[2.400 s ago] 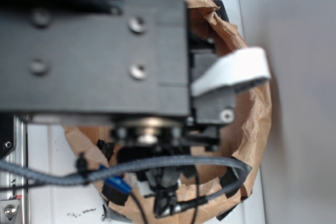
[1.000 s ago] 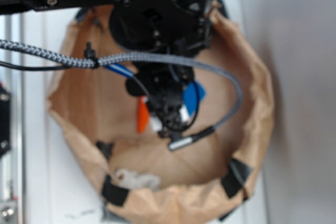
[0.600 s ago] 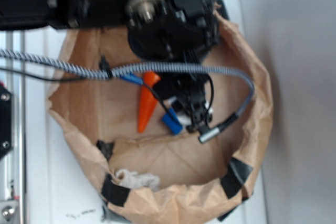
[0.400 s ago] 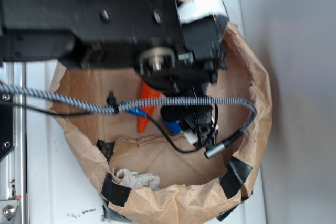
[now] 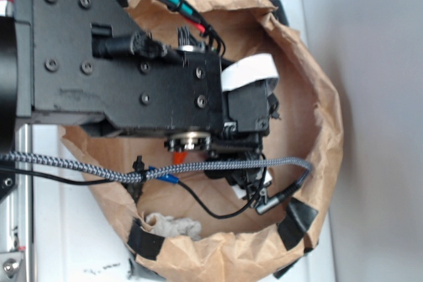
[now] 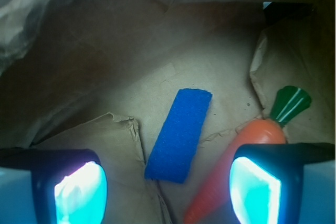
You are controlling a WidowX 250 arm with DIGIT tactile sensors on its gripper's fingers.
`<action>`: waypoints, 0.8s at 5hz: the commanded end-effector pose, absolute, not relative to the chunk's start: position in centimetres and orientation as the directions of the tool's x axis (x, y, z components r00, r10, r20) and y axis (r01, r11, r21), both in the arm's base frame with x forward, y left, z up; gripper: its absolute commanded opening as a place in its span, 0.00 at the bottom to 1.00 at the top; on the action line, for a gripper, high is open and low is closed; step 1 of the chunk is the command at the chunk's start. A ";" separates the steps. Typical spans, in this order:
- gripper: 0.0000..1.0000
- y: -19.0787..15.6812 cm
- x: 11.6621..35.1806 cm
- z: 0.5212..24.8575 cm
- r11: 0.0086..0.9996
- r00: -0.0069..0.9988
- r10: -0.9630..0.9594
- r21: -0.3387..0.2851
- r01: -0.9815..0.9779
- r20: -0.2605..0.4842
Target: Grab the blue sponge.
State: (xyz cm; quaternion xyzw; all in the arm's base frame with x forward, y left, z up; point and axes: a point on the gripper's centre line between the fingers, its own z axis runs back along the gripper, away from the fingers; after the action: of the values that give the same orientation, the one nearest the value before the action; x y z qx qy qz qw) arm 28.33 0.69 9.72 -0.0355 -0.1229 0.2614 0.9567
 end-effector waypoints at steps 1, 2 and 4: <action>1.00 0.2 27.8 8.3 0.929 0.876 0.370 -0.135 -0.344 0.309; 1.00 0.7 28.1 7.3 0.949 0.893 0.314 -0.144 -0.281 0.322; 1.00 0.9 29.9 7.4 0.936 0.889 0.348 -0.154 -0.315 0.297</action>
State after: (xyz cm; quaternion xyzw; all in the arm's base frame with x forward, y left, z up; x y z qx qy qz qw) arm 29.12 0.73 6.10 -0.0467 -0.1357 0.1714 0.9747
